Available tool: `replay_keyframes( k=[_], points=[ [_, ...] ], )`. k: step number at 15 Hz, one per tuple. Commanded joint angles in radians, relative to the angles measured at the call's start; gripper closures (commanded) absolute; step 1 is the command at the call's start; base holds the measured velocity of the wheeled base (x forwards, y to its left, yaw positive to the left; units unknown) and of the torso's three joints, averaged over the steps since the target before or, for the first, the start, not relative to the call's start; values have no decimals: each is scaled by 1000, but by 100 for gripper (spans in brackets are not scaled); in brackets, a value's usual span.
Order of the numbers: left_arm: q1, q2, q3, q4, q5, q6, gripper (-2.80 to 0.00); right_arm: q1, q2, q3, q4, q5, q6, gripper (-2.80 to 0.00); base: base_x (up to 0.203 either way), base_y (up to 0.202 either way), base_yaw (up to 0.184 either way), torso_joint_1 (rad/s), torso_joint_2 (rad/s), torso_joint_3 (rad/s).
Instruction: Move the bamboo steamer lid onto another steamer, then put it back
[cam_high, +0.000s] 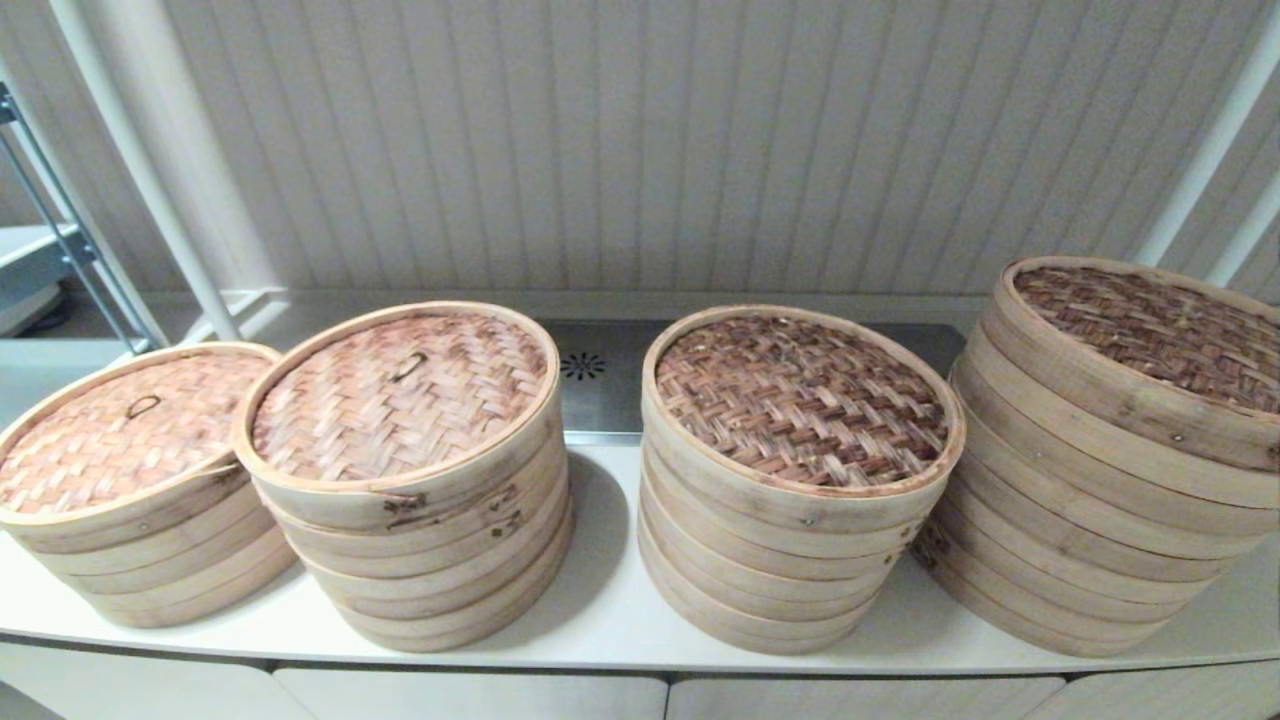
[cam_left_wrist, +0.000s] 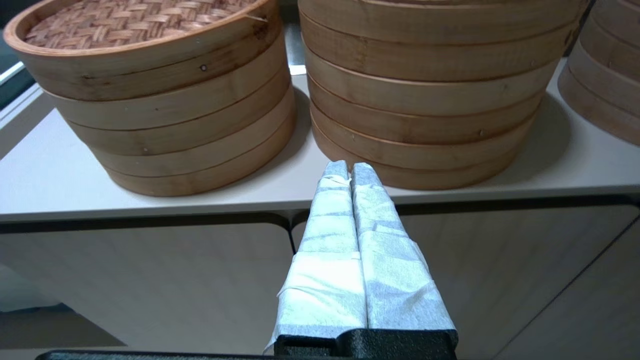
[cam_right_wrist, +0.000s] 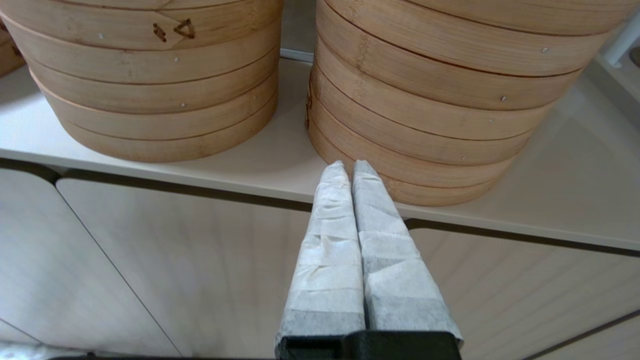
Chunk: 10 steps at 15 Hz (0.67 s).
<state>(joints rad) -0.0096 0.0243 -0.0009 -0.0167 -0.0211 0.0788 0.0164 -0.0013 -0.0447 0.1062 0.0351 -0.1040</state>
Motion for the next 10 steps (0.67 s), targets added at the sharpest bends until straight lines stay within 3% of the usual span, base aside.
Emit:
replay_keyframes(
  k=[1,2,10],
  points=[
    [0,-25,16,-5,3,-42,0,0,-3,-1,0,0,6,0,0,0,0,0,0,0],
    [0,-26,23,-35,8,-75,0,0,-3,-1,0,0,15,0,0,0,0,0,0,0],
    [0,-26,28,-49,9,-70,0,-1,-3,3,-3,-7,43,0,0,0,0,0,0,0]
  ],
)
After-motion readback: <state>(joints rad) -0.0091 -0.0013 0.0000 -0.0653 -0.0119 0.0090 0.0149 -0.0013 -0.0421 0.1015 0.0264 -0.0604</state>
